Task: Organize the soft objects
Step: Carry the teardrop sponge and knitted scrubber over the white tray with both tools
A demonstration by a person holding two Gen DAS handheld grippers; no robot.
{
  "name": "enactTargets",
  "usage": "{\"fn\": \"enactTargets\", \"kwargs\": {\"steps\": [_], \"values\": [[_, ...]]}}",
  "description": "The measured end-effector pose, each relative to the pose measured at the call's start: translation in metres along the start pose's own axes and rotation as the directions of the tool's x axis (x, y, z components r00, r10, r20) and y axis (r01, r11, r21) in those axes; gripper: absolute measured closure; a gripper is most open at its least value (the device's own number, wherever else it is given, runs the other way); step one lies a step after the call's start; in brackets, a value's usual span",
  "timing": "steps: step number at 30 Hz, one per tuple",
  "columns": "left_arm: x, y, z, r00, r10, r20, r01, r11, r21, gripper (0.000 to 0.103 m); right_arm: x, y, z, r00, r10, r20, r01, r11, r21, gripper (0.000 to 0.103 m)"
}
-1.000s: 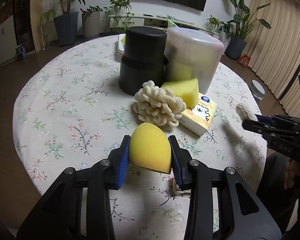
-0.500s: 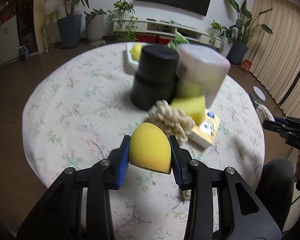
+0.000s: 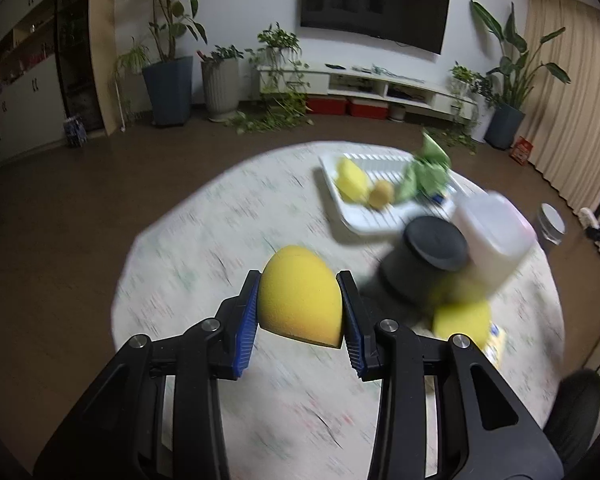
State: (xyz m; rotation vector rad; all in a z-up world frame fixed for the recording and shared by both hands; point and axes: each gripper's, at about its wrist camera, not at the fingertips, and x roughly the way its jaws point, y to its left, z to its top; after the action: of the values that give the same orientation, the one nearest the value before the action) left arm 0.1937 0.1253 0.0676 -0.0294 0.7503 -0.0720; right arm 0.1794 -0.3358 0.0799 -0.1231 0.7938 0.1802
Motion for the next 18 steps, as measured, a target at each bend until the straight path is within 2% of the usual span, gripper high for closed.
{"fn": "enactTargets", "kwargs": {"steps": [5,9,13,18], "values": [[0.017,0.007,0.048,1.0,0.021,0.021,-0.022,0.999,0.046,0.068,0.019,-0.049,0.047,0.998,-0.063,0.016,0.062,0.998,0.031,0.077],[0.047,-0.002,0.085,1.0,0.004,0.012,-0.005,0.995,0.098,0.068,0.046,-0.064,0.085,0.996,-0.087,0.022,0.087,0.996,0.016,0.077],[0.08,-0.025,0.116,0.999,-0.036,-0.01,0.038,0.987,0.159,0.068,0.081,-0.052,0.125,0.997,-0.074,0.023,0.075,0.996,-0.042,0.077],[0.133,-0.055,0.145,0.994,-0.091,-0.061,0.103,0.968,0.23,0.068,0.125,-0.008,0.153,1.0,-0.006,-0.011,0.004,0.986,-0.169,0.077]]}}
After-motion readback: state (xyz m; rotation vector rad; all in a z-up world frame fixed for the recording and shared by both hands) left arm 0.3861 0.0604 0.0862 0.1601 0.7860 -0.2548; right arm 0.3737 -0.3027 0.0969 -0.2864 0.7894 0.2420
